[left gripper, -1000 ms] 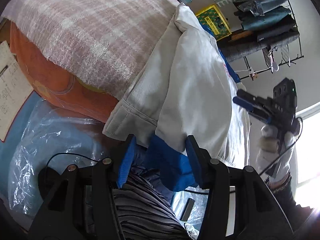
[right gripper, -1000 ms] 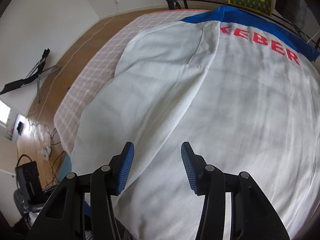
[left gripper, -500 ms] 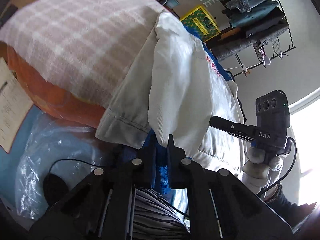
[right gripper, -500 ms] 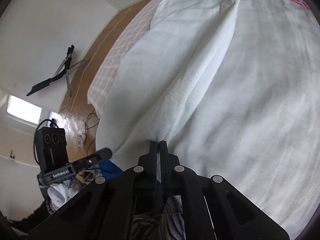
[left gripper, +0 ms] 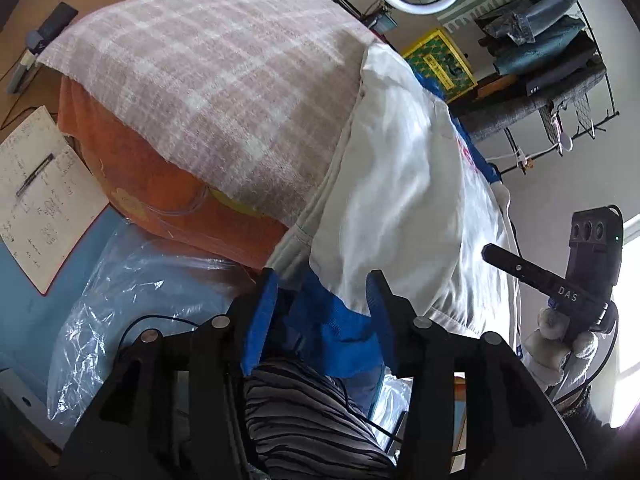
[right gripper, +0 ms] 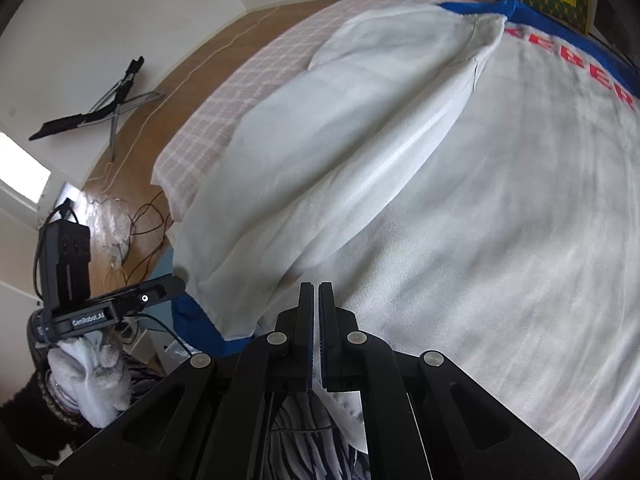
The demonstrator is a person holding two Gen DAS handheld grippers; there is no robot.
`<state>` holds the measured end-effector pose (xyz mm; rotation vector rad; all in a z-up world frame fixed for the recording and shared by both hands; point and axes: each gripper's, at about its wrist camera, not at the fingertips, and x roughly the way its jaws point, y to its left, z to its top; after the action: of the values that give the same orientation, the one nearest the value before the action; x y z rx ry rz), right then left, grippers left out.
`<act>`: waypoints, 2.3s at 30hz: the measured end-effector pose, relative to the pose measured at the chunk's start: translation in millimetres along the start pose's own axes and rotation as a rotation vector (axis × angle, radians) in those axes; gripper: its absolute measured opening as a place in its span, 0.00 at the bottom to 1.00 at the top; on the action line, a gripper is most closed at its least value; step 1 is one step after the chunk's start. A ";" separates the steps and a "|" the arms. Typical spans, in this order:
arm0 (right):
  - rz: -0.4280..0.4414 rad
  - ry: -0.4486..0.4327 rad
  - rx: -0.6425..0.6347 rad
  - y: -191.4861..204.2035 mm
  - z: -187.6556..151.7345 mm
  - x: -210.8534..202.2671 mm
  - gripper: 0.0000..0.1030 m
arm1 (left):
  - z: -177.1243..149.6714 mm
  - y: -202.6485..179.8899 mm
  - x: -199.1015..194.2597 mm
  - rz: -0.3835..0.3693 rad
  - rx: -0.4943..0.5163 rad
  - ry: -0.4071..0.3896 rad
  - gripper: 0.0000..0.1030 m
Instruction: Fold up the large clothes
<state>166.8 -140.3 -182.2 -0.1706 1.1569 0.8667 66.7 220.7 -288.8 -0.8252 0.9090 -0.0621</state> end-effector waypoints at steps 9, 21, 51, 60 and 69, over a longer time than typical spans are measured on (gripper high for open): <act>-0.067 -0.053 -0.075 7.8 40.7 36.4 0.01 | 7.0 9.7 9.4 0.014 -0.044 0.007 0.45; -0.007 -0.051 0.006 -15.0 32.9 -10.6 0.18 | 20.2 48.7 33.3 -0.138 -0.173 0.000 0.67; 0.069 -0.116 0.041 0.3 110.4 -44.6 0.54 | -2.3 6.5 12.3 -0.174 -0.038 0.071 0.09; -0.066 -0.086 0.026 8.2 207.2 3.8 0.59 | -4.2 -31.9 -10.2 -0.245 -0.017 -0.015 0.08; -0.205 0.034 0.185 -18.2 285.3 118.1 0.61 | -3.5 -49.4 -4.4 -0.235 0.062 -0.011 0.08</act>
<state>401.8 60.3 -165.9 -0.1491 1.2220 0.5750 75.3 185.7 -254.5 -0.8708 0.7929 -0.2895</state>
